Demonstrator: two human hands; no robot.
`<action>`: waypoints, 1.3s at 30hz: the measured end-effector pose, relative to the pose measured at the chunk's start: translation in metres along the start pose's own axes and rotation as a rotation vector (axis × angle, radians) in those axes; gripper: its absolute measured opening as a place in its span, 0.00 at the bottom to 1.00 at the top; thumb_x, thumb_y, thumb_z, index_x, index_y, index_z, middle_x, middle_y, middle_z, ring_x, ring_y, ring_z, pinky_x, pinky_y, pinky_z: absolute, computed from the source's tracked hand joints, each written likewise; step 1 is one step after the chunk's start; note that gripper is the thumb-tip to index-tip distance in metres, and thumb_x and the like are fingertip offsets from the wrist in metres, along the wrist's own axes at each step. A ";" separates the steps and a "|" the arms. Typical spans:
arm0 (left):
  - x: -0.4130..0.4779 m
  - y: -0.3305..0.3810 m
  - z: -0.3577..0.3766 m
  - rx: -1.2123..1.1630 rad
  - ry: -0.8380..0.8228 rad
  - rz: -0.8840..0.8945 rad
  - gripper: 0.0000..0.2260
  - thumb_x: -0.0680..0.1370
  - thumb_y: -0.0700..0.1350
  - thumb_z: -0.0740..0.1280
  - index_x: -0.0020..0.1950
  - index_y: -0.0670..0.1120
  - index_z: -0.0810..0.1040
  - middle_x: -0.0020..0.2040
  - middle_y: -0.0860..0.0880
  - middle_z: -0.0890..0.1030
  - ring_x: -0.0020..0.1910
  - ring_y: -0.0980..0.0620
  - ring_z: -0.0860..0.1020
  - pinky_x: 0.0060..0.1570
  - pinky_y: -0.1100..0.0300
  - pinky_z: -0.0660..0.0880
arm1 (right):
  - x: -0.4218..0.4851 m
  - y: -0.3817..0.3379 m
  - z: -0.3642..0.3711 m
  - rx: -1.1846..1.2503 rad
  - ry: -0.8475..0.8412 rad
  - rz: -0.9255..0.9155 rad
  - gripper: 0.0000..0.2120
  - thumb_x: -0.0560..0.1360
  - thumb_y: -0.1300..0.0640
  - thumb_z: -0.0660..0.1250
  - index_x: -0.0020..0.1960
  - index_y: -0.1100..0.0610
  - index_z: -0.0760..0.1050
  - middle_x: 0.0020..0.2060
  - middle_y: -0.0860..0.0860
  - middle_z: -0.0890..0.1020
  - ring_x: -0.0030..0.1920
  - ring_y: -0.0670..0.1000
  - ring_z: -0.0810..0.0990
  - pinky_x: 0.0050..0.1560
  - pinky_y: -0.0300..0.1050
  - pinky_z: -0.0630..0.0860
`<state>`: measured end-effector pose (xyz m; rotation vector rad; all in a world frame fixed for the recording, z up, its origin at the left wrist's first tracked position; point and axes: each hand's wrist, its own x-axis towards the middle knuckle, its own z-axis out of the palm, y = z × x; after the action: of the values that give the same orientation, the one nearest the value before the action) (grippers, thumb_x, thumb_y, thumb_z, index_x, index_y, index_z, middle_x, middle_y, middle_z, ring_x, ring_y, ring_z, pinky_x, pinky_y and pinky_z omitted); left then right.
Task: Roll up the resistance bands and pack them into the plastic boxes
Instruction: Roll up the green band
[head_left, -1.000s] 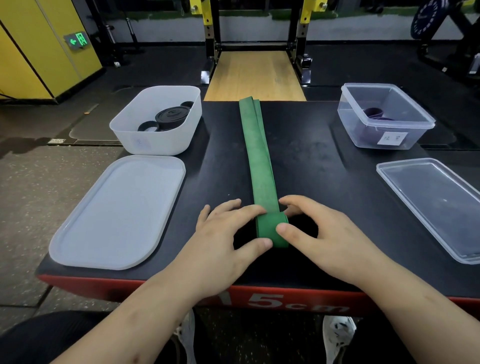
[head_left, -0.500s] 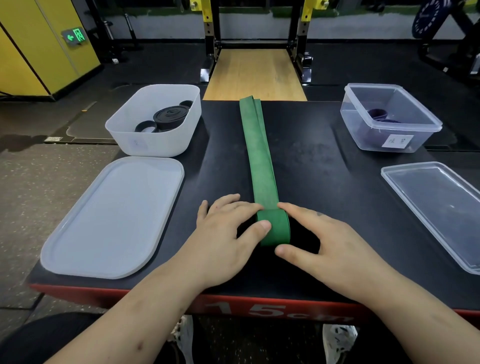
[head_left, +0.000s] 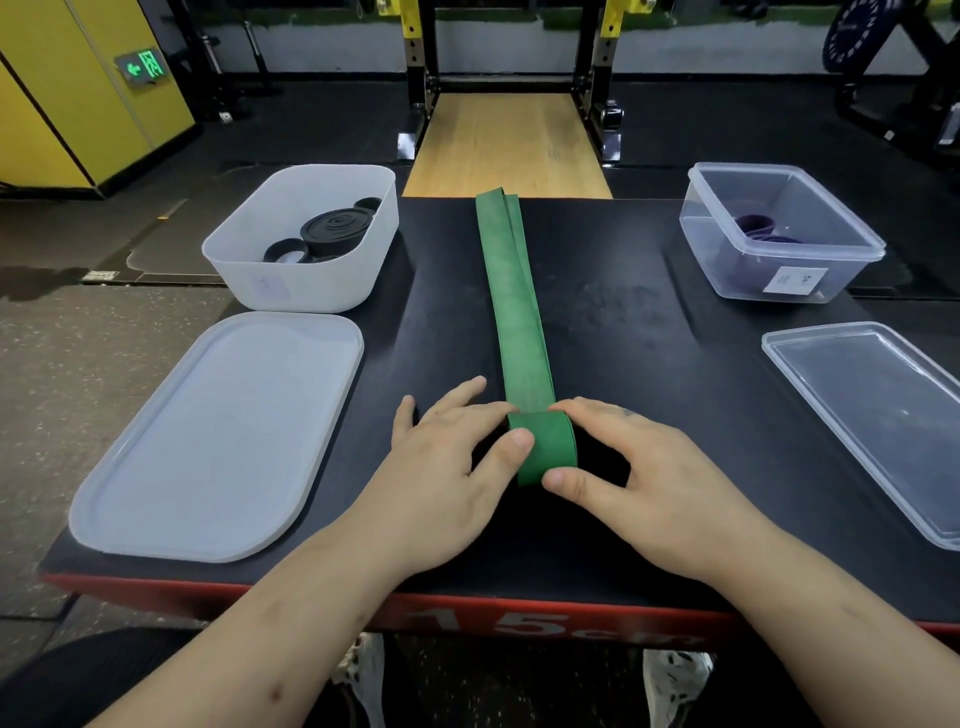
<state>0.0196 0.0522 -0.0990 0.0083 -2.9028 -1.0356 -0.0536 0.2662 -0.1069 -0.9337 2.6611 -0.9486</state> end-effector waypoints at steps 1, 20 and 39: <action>-0.001 0.000 -0.001 -0.001 0.006 0.003 0.26 0.82 0.67 0.51 0.74 0.59 0.70 0.74 0.62 0.69 0.76 0.75 0.47 0.80 0.45 0.40 | 0.000 0.000 0.000 0.000 -0.001 -0.002 0.33 0.75 0.30 0.64 0.78 0.38 0.66 0.75 0.37 0.71 0.77 0.37 0.62 0.78 0.49 0.65; -0.020 0.007 -0.007 0.038 -0.063 0.055 0.29 0.74 0.61 0.73 0.74 0.66 0.67 0.60 0.80 0.57 0.64 0.87 0.39 0.76 0.63 0.33 | -0.014 -0.003 -0.007 -0.066 -0.040 -0.027 0.33 0.74 0.27 0.59 0.76 0.39 0.67 0.75 0.39 0.71 0.77 0.37 0.61 0.78 0.46 0.63; -0.049 0.011 0.006 0.051 0.025 0.071 0.32 0.76 0.63 0.70 0.75 0.67 0.58 0.60 0.75 0.67 0.70 0.76 0.60 0.79 0.60 0.41 | -0.025 -0.006 -0.005 -0.021 -0.062 0.004 0.39 0.70 0.19 0.54 0.71 0.39 0.75 0.68 0.36 0.73 0.74 0.33 0.63 0.75 0.48 0.67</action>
<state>0.0682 0.0656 -0.0997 -0.0778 -2.8833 -0.9441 -0.0329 0.2802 -0.1006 -0.9464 2.6251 -0.8787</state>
